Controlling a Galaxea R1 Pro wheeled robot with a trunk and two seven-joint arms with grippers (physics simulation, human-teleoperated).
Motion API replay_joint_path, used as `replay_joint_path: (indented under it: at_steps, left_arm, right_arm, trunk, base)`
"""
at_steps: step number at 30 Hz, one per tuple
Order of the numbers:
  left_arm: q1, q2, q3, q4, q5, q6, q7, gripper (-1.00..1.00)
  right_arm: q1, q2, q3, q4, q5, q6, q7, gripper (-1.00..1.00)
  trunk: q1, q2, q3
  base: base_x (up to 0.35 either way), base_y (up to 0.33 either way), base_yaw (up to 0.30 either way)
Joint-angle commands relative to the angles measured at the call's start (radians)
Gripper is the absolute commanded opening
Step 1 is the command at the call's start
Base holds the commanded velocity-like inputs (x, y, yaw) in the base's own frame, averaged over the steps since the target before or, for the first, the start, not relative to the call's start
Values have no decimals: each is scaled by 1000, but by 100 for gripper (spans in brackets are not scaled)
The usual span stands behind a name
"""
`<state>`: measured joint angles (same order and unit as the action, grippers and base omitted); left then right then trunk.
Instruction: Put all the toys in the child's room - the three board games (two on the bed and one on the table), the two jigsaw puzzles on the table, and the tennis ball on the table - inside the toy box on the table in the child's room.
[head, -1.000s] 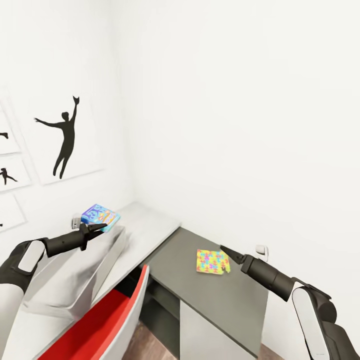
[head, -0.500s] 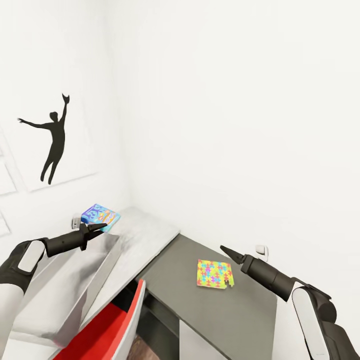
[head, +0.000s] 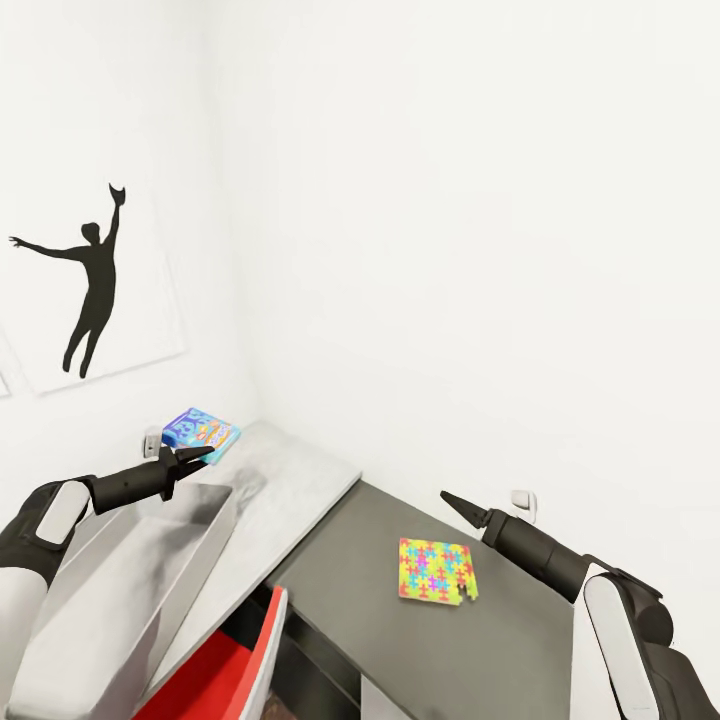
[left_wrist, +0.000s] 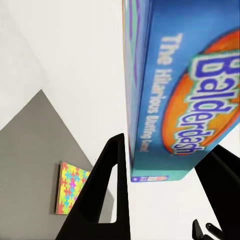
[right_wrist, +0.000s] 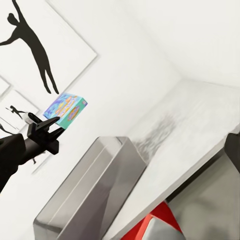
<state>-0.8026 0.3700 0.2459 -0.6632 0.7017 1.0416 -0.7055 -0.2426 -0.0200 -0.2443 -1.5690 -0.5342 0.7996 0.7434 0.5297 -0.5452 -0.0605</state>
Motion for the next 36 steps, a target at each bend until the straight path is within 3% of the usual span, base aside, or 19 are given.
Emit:
replay_joint_path:
  at_steps: [1, 36]
  left_arm:
    - [-1, 0, 3, 0, -7, 3, -8, -100]
    - [-1, 2, 3, 0, -6, 4, -7, -100]
  right_arm:
    - [-1, 0, -1, 0, -2, 6, 2, 100]
    - [-1, -1, -2, 0, -3, 7, 0, 100]
  trunk:
    - [1, -2, -2]
    - [1, -2, -2]
  base:
    - [183, 72, 0]
    - [43, 19, 0]
